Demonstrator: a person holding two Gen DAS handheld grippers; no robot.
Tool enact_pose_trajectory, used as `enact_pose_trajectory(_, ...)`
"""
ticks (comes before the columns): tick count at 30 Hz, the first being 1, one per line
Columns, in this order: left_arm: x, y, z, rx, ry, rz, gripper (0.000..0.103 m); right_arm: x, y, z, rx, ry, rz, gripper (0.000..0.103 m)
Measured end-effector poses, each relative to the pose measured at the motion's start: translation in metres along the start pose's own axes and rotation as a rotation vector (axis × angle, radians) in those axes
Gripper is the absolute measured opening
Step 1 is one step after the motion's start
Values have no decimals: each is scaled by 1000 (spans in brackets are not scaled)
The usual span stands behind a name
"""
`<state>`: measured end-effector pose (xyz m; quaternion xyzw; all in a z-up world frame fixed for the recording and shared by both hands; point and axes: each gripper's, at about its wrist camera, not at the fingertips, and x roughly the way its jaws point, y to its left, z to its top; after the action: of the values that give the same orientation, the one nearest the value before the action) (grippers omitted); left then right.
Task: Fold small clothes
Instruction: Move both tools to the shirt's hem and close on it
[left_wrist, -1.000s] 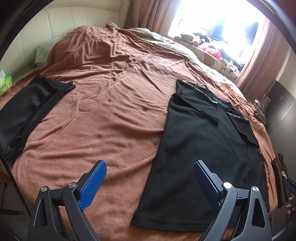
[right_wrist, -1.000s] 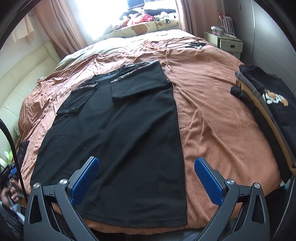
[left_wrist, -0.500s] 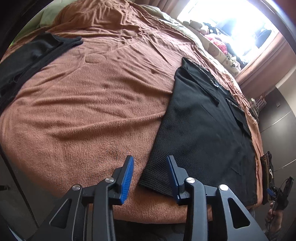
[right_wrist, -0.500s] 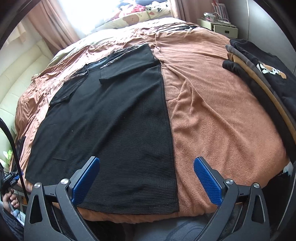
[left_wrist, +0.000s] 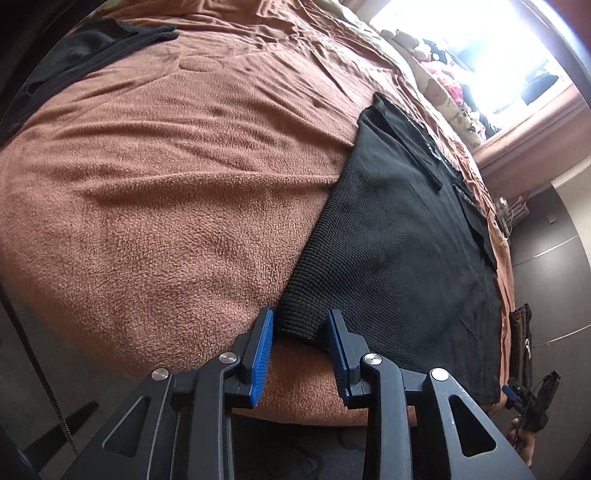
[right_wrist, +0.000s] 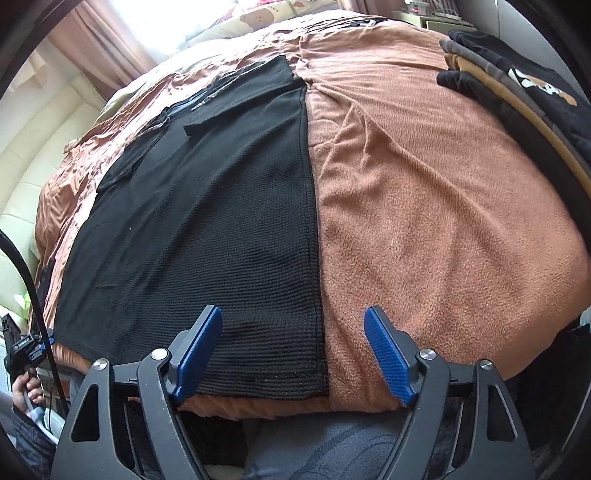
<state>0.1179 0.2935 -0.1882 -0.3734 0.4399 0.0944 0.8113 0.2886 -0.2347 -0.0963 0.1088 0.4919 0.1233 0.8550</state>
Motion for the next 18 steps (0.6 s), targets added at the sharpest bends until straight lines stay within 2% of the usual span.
enact_pose_trajectory(13,9,-2,10,19,-12,44,30,13,-3,-12,-32,61,36,67)
enact_pose_trajectory(15,9,-4,9,29,-14,55,30,10,-7,-14,-1,62,69,55)
enact_pose_trajectory(17,10,-6,7,40,-15,60,30,9,-15,-14,58,67,147,43)
enact_pose_trajectory(18,10,-7,6,40,-17,60,30,9,-18,-15,73,65,164,42)
